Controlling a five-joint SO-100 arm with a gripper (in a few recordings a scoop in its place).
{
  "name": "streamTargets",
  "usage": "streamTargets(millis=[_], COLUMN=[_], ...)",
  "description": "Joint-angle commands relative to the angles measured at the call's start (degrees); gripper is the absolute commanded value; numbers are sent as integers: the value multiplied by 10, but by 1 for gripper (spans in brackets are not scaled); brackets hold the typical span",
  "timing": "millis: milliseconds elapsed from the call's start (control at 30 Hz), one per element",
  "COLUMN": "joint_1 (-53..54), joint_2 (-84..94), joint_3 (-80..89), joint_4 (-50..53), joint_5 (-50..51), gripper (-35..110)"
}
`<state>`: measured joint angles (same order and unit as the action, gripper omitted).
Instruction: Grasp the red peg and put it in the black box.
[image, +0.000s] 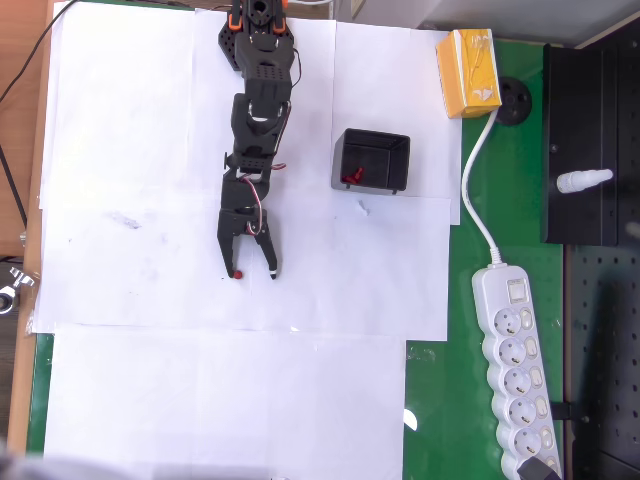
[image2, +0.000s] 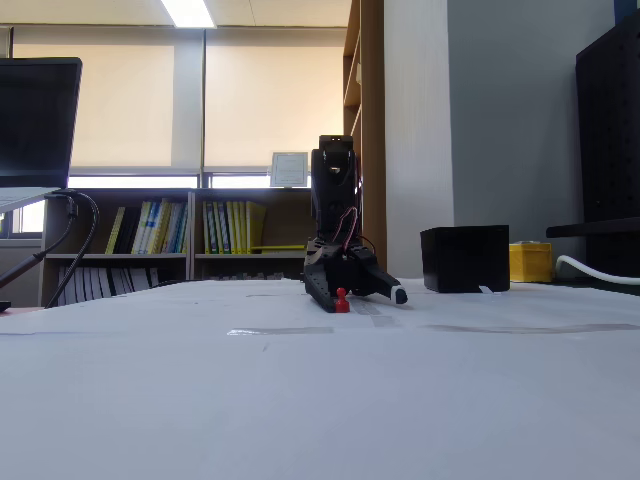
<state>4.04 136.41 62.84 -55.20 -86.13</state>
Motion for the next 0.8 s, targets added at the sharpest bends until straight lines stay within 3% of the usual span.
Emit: streamTargets(millis=[0, 367, 767], joint_1=[0, 1, 2], joint_2=[-9, -5, 3], joint_3=[11, 11, 13], joint_4=[-9, -11, -27], joint_5=[-9, -17, -15], gripper=[25, 2, 0])
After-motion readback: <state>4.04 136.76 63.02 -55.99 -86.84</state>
